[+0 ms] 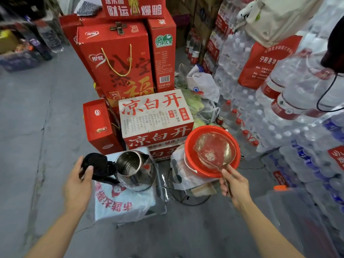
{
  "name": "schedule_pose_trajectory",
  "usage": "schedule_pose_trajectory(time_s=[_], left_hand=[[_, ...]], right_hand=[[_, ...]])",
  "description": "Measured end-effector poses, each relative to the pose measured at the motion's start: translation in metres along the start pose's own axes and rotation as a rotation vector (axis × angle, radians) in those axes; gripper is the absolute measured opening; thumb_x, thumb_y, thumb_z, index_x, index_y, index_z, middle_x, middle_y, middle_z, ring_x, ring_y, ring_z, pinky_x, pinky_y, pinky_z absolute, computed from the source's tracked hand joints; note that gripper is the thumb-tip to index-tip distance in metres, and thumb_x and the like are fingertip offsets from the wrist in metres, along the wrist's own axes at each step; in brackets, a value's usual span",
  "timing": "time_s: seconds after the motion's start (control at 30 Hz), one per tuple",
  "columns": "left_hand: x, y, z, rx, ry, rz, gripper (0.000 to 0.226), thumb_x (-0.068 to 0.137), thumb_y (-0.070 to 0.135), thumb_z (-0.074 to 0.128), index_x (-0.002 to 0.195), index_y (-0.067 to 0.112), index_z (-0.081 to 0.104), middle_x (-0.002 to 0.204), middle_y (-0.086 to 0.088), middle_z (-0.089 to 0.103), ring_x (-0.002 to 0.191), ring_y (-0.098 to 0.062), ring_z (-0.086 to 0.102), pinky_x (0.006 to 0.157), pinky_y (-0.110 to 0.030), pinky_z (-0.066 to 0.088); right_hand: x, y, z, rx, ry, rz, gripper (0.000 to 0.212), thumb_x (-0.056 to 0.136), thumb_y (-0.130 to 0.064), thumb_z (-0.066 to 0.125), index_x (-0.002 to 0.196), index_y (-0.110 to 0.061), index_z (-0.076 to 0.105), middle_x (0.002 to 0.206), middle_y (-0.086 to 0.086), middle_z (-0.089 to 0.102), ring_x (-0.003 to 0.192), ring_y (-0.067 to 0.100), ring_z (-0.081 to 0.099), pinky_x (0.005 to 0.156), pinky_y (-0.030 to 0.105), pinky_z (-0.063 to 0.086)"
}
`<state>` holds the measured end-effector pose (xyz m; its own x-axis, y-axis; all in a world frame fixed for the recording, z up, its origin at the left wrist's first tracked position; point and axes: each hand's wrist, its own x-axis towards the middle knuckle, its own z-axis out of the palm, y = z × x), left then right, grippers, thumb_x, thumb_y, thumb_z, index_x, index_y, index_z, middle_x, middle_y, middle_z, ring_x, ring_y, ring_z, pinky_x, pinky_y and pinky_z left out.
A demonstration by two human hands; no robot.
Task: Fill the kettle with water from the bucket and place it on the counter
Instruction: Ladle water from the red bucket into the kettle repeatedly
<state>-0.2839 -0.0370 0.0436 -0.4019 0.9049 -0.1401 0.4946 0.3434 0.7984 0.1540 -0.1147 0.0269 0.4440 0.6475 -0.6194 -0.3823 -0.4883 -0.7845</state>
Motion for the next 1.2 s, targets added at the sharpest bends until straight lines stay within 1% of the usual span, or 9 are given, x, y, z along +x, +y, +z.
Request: schedule_pose_trajectory(time_s=[0.1,0.2,0.37,0.5,0.6,0.73,0.83,0.97,1.2], left_hand=[[-0.003,0.008,-0.001,0.002,-0.016,0.016,0.048,0.098,0.028,0.049,0.145,0.026,0.04,0.138,-0.019,0.053,0.124,-0.033,0.052,0.104,-0.046,0.038],[-0.005,0.015,-0.003,0.021,-0.045,0.035,0.048,0.099,0.025,0.049,0.146,0.021,0.04,0.138,-0.022,0.052,0.123,-0.036,0.052,0.101,-0.047,0.039],[0.0,0.014,-0.01,0.063,-0.101,0.131,0.045,0.098,0.021,0.051,0.142,0.019,0.043,0.134,-0.017,0.056,0.117,-0.031,0.056,0.092,-0.039,0.041],[0.006,0.006,-0.017,0.071,-0.207,0.195,0.049,0.095,0.028,0.055,0.143,0.026,0.041,0.138,-0.008,0.054,0.118,-0.02,0.055,0.098,-0.04,0.046],[0.011,0.003,-0.024,0.067,-0.292,0.211,0.055,0.093,0.033,0.057,0.145,0.031,0.039,0.143,-0.002,0.051,0.125,-0.018,0.052,0.102,-0.041,0.047],[0.015,0.008,-0.029,0.091,-0.308,0.24,0.057,0.093,0.026,0.06,0.145,0.023,0.04,0.145,-0.003,0.048,0.128,-0.018,0.049,0.099,-0.026,0.042],[0.019,0.004,-0.033,0.1,-0.325,0.256,0.058,0.092,0.025,0.061,0.146,0.022,0.039,0.146,-0.002,0.047,0.129,-0.017,0.048,0.1,-0.027,0.042],[0.022,0.002,-0.037,0.107,-0.332,0.274,0.059,0.092,0.025,0.062,0.146,0.021,0.038,0.145,-0.002,0.047,0.129,-0.018,0.048,0.105,-0.03,0.039],[0.026,0.003,-0.038,0.101,-0.333,0.31,0.059,0.091,0.025,0.063,0.145,0.02,0.041,0.145,-0.002,0.048,0.129,-0.015,0.048,0.098,-0.018,0.033]], right_hand=[[-0.018,-0.006,-0.003,0.055,-0.022,-0.029,0.067,0.092,-0.011,0.065,0.152,-0.016,0.036,0.053,0.006,0.052,0.036,0.014,0.037,0.033,0.025,0.034],[-0.04,-0.016,0.001,0.091,-0.071,-0.076,0.095,0.069,-0.037,0.085,0.15,-0.024,0.037,0.053,0.007,0.05,0.035,0.014,0.036,0.032,0.024,0.034],[-0.068,-0.024,0.015,0.077,-0.104,-0.149,0.101,0.059,-0.04,0.087,0.148,-0.025,0.041,0.054,0.008,0.05,0.033,0.014,0.036,0.032,0.021,0.033],[-0.093,-0.017,0.034,0.056,-0.135,-0.175,0.078,0.08,-0.023,0.075,0.149,-0.022,0.04,0.053,0.008,0.05,0.032,0.014,0.035,0.031,0.021,0.033],[-0.118,-0.008,0.06,0.059,-0.161,-0.186,0.108,0.051,-0.048,0.091,0.145,-0.029,0.041,0.055,0.01,0.052,0.032,0.013,0.037,0.031,0.022,0.034],[-0.141,0.01,0.096,0.062,-0.197,-0.183,0.06,0.084,-0.014,0.068,0.138,-0.03,0.048,0.053,0.011,0.051,0.03,0.013,0.036,0.029,0.02,0.032],[-0.153,0.023,0.122,0.038,-0.204,-0.197,0.067,0.073,-0.031,0.078,0.136,-0.032,0.052,0.053,0.011,0.052,0.03,0.014,0.036,0.03,0.021,0.033],[-0.159,0.04,0.145,-0.025,-0.17,-0.184,0.059,0.092,-0.007,0.063,0.145,-0.025,0.045,0.052,0.011,0.052,0.031,0.015,0.035,0.031,0.021,0.032],[-0.165,0.047,0.174,-0.142,-0.124,-0.237,0.058,0.095,-0.009,0.06,0.147,-0.029,0.043,0.051,0.01,0.053,0.032,0.014,0.035,0.033,0.022,0.032]])
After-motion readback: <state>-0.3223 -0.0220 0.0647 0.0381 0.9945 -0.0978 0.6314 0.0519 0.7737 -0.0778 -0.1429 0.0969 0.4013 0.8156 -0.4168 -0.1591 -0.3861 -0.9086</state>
